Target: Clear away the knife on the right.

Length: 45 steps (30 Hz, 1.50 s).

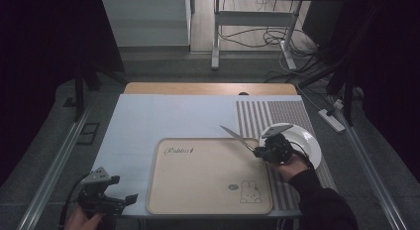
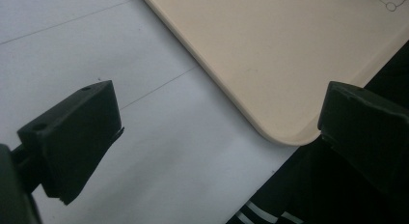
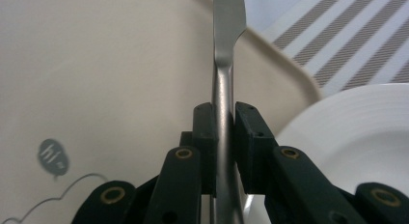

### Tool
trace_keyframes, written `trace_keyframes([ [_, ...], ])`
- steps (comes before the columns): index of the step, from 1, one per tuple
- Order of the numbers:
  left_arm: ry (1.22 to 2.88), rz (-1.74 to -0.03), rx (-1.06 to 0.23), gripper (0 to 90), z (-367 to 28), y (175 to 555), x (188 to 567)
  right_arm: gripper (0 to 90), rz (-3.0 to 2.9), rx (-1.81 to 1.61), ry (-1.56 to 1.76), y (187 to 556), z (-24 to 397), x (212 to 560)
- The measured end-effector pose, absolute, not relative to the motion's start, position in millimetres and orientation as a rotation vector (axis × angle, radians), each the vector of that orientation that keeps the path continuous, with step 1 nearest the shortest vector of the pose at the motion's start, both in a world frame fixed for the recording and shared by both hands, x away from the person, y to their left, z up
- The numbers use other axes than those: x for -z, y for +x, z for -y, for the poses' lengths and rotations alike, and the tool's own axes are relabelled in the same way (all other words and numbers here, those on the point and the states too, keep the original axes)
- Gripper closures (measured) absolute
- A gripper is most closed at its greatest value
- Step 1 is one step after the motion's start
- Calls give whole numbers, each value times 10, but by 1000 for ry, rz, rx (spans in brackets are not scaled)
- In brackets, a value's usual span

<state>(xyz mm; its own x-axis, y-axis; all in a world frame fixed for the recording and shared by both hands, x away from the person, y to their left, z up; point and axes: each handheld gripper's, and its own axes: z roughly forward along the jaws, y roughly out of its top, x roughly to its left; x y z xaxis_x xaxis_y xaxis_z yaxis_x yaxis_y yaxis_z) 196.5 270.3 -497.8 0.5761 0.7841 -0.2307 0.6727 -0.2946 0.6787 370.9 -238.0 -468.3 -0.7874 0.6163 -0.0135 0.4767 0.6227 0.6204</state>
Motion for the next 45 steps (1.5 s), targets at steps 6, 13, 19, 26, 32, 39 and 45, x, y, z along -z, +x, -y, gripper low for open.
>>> trace_keyframes([
  [6,2046,-1158,-187,12,-2701,1964,4977,802,-2671,-901,852,3512,2264,4743],
  [13,2051,-1154,-188,12,-2698,1966,4975,802,-2737,-854,831,3365,2167,4900],
  [19,2053,-1154,-187,12,-2696,1967,4975,795,-2783,-792,816,3325,2074,5027],
  [26,2056,-1156,-187,12,-2691,1973,4976,750,-2773,-888,815,3424,2039,4922],
  [32,2055,-1157,-185,12,-2692,1975,4977,900,-2846,-918,703,3519,1765,4907],
  [39,2055,-1155,-186,12,-2694,1972,4977,900,-2843,-856,616,3615,1387,5031],
  [45,2054,-1153,-186,12,-2698,1969,4977,900,-2804,-804,586,3736,1221,5087],
])
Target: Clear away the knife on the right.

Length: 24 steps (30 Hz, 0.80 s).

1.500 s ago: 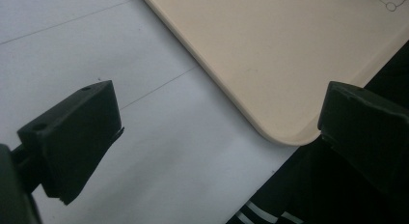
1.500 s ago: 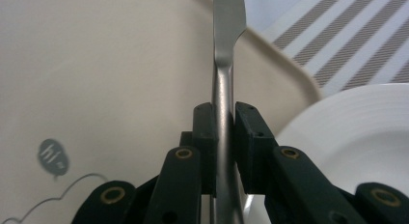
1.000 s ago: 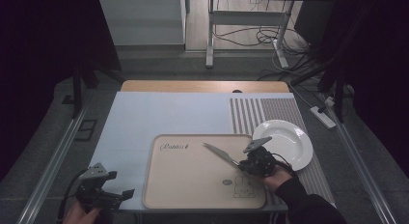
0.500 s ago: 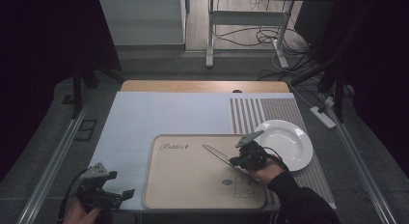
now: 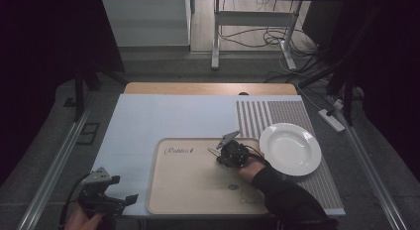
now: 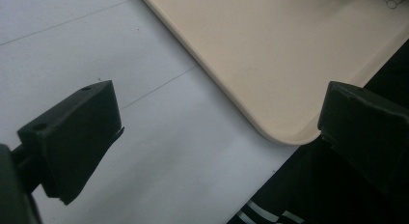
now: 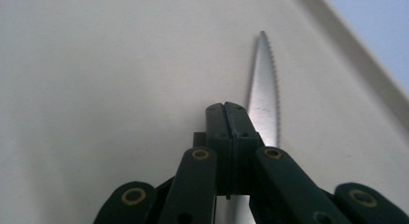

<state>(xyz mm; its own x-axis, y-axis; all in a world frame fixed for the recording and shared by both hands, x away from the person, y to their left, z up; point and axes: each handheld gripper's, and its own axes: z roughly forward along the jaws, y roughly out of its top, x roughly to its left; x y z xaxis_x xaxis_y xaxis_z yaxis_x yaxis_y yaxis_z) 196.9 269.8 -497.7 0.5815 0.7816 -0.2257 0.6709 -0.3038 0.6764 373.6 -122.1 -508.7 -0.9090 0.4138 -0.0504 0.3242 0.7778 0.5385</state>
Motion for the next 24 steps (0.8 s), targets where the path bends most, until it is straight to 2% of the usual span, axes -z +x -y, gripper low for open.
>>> trace_keyframes([
  [10,2055,-1153,-188,12,-2695,1968,4976,900,-2796,-782,719,3800,1530,5058],
  [24,2055,-1153,-188,12,-2694,1967,4976,900,-2767,-741,777,3679,1877,5027],
])
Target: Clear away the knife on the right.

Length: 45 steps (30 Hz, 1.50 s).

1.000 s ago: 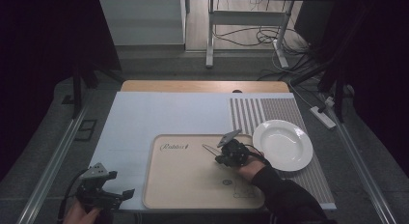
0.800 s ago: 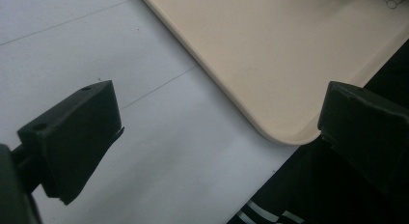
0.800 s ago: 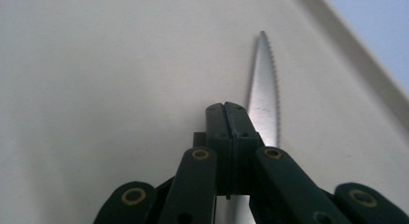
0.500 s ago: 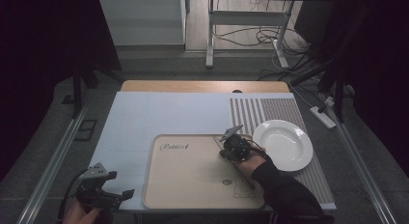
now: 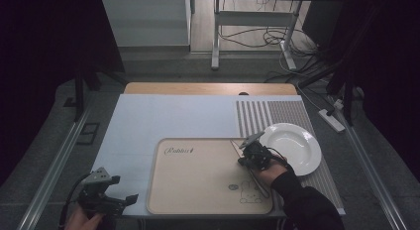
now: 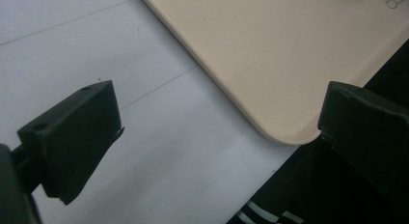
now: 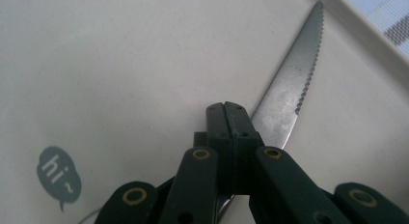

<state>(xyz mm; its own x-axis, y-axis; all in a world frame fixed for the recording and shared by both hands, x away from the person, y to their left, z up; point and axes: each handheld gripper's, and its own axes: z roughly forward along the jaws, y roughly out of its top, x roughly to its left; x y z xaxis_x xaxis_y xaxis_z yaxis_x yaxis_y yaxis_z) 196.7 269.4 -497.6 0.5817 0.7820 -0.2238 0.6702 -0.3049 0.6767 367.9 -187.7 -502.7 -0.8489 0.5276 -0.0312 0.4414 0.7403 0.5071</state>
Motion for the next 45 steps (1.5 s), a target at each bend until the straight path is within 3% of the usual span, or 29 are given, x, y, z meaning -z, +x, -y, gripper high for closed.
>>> trace_keyframes([
  [19,2056,-1154,-189,12,-2690,1968,4977,886,-2731,-740,933,3639,2292,4999],
  [25,2057,-1154,-190,13,-2691,1968,4976,753,-2695,-839,923,3594,2274,4917],
  [35,2047,-1157,-184,12,-2703,1968,4977,421,-2638,-925,929,3498,2305,4818],
  [45,2032,-1156,-175,10,-2720,1966,4977,221,-2607,-944,951,3417,2307,4817],
])
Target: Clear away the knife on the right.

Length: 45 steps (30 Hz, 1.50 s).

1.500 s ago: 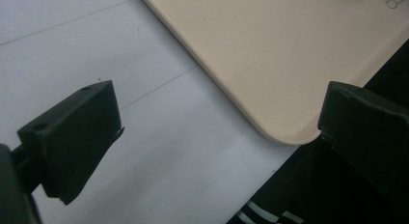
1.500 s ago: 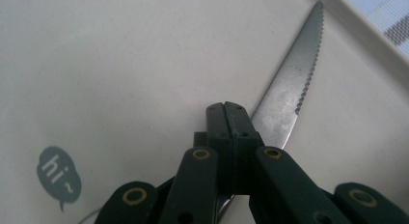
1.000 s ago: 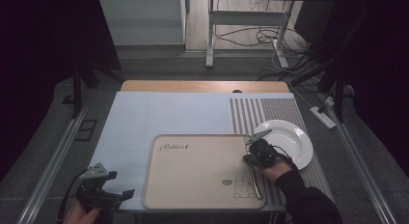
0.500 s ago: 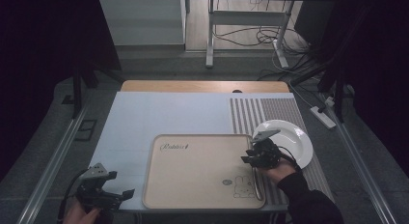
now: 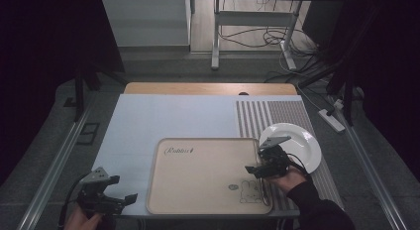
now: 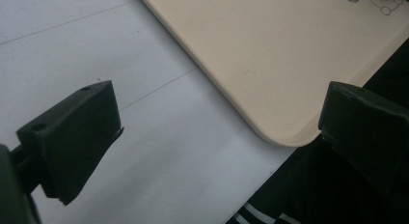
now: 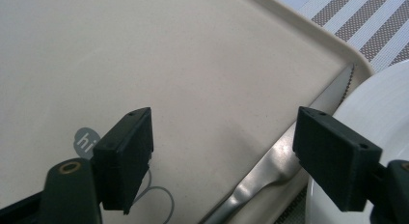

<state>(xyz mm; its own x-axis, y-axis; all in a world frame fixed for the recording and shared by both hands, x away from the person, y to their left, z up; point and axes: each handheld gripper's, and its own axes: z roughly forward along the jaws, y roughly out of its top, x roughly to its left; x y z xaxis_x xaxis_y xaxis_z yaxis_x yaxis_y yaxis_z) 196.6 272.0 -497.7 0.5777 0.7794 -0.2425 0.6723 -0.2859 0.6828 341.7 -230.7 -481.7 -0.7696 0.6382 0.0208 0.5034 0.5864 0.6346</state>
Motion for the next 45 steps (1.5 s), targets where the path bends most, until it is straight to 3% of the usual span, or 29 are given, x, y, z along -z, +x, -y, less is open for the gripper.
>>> trace_keyframes([
  [11,2033,-1159,-175,10,-2715,1968,4977,31,-2574,-957,1002,3312,2418,4857],
  [45,2029,-1165,-172,9,-2715,1974,4979,0,-2332,-979,1258,2817,3207,4852],
])
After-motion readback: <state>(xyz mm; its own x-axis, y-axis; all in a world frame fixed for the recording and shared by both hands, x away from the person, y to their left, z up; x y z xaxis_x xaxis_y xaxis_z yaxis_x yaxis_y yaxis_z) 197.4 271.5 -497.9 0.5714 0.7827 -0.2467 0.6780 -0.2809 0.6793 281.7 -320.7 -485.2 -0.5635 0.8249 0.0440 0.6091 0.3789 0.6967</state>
